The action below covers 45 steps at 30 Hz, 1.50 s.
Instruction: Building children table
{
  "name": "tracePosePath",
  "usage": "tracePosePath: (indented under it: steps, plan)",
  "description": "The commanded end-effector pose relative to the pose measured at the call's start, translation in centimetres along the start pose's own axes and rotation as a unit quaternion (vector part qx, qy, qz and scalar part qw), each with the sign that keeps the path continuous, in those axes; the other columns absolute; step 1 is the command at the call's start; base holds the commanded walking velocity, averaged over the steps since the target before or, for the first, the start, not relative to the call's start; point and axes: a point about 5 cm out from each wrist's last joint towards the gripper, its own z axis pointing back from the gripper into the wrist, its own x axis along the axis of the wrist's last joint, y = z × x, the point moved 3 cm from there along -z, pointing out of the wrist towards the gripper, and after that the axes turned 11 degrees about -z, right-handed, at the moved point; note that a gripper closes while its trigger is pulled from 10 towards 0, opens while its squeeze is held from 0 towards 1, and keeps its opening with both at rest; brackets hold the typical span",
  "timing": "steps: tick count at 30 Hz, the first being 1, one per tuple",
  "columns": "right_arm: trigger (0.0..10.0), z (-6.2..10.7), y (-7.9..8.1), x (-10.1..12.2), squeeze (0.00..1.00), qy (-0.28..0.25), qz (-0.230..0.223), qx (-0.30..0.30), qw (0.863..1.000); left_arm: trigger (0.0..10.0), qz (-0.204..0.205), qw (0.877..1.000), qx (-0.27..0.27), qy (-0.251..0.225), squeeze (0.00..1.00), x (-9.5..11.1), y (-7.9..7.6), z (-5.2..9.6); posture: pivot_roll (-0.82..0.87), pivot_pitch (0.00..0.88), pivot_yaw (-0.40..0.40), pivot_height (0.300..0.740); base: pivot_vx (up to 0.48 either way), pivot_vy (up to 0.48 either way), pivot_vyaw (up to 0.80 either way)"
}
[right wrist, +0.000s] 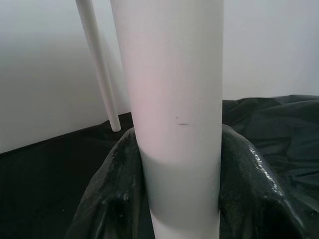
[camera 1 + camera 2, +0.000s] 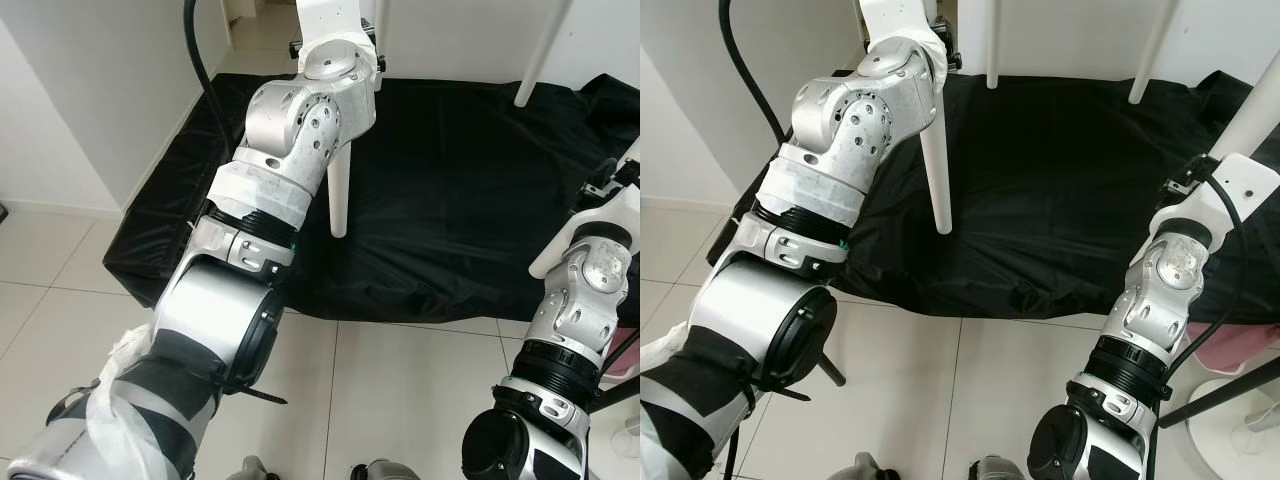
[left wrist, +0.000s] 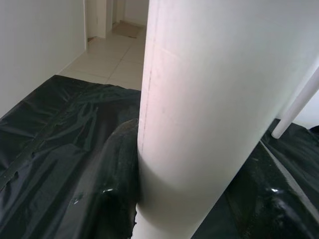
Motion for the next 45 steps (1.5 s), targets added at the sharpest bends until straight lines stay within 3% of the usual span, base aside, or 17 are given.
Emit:
tracePosePath:
  steps: [1,45]
  plan:
    - [10.0,2.13,6.41,-4.79,0.00,0.115,-0.040,0.127,0.984,10.0,0.102,0.911,-0.374,-0.139,0.00,5.47,-8.59,4.93,-0.09,0.060,0.085,0.740,0.000,0.000,0.00]
    - [10.0,2.13,6.41,-4.79,0.00,0.115,-0.040,0.127,0.984,10.0,0.102,0.911,-0.374,-0.139,0.00,5.47,-8.59,4.93,-0.09,0.060,0.085,0.740,0.000,0.000,0.00]
